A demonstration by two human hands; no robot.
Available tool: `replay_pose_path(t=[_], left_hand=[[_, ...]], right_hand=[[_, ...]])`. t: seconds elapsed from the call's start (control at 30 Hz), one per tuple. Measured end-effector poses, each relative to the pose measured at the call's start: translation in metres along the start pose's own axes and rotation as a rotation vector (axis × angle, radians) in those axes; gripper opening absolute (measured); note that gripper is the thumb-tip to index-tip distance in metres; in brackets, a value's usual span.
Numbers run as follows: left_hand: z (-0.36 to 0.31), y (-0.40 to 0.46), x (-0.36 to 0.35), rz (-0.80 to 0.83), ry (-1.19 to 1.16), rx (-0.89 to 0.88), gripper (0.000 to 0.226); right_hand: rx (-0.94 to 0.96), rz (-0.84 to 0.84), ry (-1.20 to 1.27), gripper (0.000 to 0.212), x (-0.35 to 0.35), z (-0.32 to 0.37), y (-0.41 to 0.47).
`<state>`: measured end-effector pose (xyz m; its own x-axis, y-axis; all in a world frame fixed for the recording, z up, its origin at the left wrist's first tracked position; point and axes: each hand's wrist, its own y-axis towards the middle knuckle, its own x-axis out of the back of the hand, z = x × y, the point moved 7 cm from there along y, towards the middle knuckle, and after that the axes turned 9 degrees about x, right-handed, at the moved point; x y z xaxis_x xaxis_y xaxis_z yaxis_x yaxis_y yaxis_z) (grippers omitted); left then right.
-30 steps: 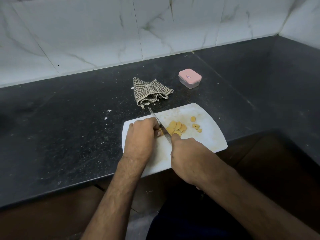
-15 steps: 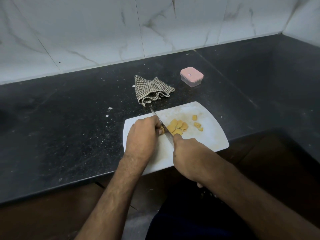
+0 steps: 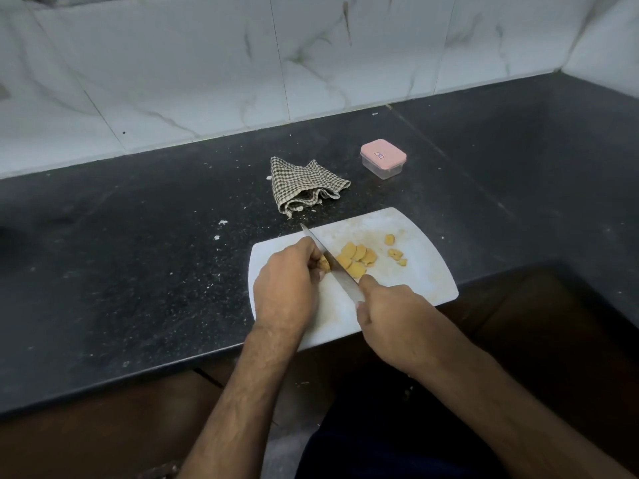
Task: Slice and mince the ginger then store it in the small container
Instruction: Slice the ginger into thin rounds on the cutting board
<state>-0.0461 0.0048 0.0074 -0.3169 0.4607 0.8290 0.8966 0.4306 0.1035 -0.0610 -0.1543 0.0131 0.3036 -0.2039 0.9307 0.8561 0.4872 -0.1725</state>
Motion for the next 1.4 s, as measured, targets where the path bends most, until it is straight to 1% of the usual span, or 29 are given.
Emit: replay_pose_path(t=[0.1,0.23,0.4,0.57,0.73,0.8,0.87,0.97,1.07,1.17,1.23,1.4], left_hand=[[0.001,0.0,0.0,0.006,0.004,0.024,0.019],[0.0,-0.002,-0.001,-0.019,0.003,0.024,0.017],[0.0,-0.004,-0.002,-0.03,-0.025,0.031,0.018],[-0.002,-0.007,-0.002,-0.045,-0.039,0.028,0.016],[-0.003,-0.008,-0.001,-0.063,-0.044,0.011,0.013],[-0.003,-0.009,-0.002,-0.066,-0.047,0.022,0.014],[-0.002,-0.008,-0.002,-0.064,-0.058,0.036,0.015],[-0.003,-0.008,-0.002,-0.056,-0.061,0.035,0.016],[-0.004,-0.008,-0.002,-0.05,-0.049,0.037,0.014],[-0.004,-0.007,-0.002,-0.05,-0.033,0.046,0.013],[-0.006,-0.007,-0.003,-0.043,-0.009,0.044,0.013],[-0.008,-0.006,-0.003,-0.031,0.029,0.036,0.013]], right_hand=[[0.036,-0.036,-0.022,0.026,0.007,0.002,-0.006],[0.045,-0.076,-0.034,0.03,0.01,0.001,-0.013],[0.03,-0.073,0.026,0.033,0.007,-0.005,-0.017],[0.017,-0.094,0.122,0.031,0.006,-0.013,-0.019],[0.018,-0.108,0.208,0.034,0.012,-0.016,-0.021],[0.006,-0.111,0.282,0.031,0.015,-0.018,-0.023],[-0.025,-0.097,0.402,0.022,0.015,-0.022,-0.021],[-0.066,-0.088,0.587,0.019,0.009,-0.032,-0.017],[-0.131,-0.086,0.836,0.021,0.0,-0.042,-0.014],[-0.206,-0.017,1.11,0.019,-0.011,-0.042,-0.013],[-0.216,0.025,1.172,0.02,-0.016,-0.04,-0.012],[-0.188,0.098,1.179,0.023,-0.019,-0.033,-0.013]])
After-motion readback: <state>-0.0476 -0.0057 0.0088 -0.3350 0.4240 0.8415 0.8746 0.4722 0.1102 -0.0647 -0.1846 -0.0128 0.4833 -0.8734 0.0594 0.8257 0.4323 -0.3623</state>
